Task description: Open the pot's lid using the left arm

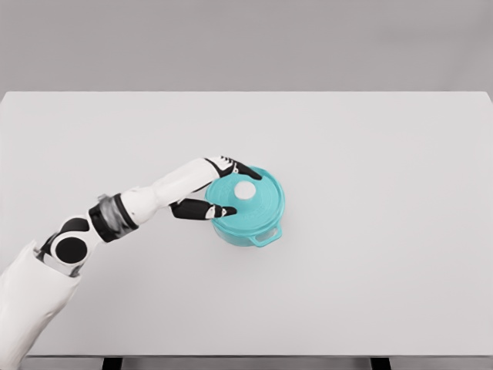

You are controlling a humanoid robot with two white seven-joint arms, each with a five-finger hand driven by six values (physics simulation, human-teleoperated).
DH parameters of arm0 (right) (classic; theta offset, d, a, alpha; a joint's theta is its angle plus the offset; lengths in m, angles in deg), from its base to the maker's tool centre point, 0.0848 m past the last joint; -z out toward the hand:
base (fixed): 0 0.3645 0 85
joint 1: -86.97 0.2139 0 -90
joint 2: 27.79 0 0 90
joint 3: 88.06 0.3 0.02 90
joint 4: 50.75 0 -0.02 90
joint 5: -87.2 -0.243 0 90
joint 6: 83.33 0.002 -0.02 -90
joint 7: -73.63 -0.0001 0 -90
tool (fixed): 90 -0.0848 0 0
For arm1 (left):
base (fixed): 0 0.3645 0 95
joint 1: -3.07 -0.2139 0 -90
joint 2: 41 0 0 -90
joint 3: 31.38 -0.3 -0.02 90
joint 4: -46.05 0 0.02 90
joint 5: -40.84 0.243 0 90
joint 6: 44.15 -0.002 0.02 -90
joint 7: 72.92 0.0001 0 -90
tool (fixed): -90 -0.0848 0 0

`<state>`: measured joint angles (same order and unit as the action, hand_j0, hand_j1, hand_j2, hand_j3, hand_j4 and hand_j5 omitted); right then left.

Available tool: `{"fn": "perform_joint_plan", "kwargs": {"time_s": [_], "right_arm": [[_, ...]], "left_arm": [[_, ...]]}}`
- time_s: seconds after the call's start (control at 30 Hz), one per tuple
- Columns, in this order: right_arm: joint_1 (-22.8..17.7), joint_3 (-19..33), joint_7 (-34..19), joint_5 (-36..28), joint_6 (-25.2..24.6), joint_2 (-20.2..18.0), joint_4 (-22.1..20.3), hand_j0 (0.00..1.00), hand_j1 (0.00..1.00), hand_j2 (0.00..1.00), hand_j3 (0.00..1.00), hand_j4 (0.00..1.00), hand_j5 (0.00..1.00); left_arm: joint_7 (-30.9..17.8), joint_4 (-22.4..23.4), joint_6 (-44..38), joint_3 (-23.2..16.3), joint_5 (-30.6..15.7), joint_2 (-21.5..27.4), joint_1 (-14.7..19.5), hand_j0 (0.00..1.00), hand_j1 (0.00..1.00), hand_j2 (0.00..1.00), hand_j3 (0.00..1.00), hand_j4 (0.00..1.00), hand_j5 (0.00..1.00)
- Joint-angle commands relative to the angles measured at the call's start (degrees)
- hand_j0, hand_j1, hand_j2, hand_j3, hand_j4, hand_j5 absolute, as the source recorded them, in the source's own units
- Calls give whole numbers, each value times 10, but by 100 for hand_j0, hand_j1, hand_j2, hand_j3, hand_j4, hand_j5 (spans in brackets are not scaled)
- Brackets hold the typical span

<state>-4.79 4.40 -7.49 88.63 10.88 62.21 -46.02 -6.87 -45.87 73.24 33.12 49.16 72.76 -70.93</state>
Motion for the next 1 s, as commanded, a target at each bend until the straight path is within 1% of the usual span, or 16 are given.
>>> {"fn": "perform_joint_plan", "kwargs": {"time_s": [0.0,0.07,0.4,0.43,0.47,0.5,0.6,0.7,0.97], "right_arm": [[0,0,0,0,0,0,0,100,100,100,100,100,100],[0,0,0,0,0,0,0,100,100,100,100,100,100],[0,0,0,0,0,0,0,100,100,100,100,100,100],[0,0,0,0,0,0,0,100,100,100,100,100,100],[0,0,0,0,-1,0,0,100,100,100,100,100,100],[0,0,0,0,0,0,0,100,100,100,100,100,100],[0,0,0,0,-1,0,0,100,100,100,100,100,100],[0,0,0,0,0,0,0,100,100,100,100,100,100],[0,0,0,0,0,0,0,100,100,100,100,100,100]], "left_arm": [[0,5,-1,-2,2,-7,0,71,71,71,71,71,71],[0,15,0,-2,8,-12,4,71,71,71,71,71,71],[0,9,-6,1,-1,-12,10,72,72,72,72,72,72],[0,9,-6,1,-4,-13,10,72,72,72,72,72,72],[0,9,-8,1,-23,-13,11,72,72,72,72,72,72],[0,9,-27,0,-31,-13,10,73,73,73,73,73,73],[0,9,-36,0,-33,-13,11,73,73,73,73,73,73],[0,9,-46,0,-45,-14,11,73,73,73,73,73,73],[0,8,-46,-9,-45,-15,2,73,73,73,73,73,73]]}}
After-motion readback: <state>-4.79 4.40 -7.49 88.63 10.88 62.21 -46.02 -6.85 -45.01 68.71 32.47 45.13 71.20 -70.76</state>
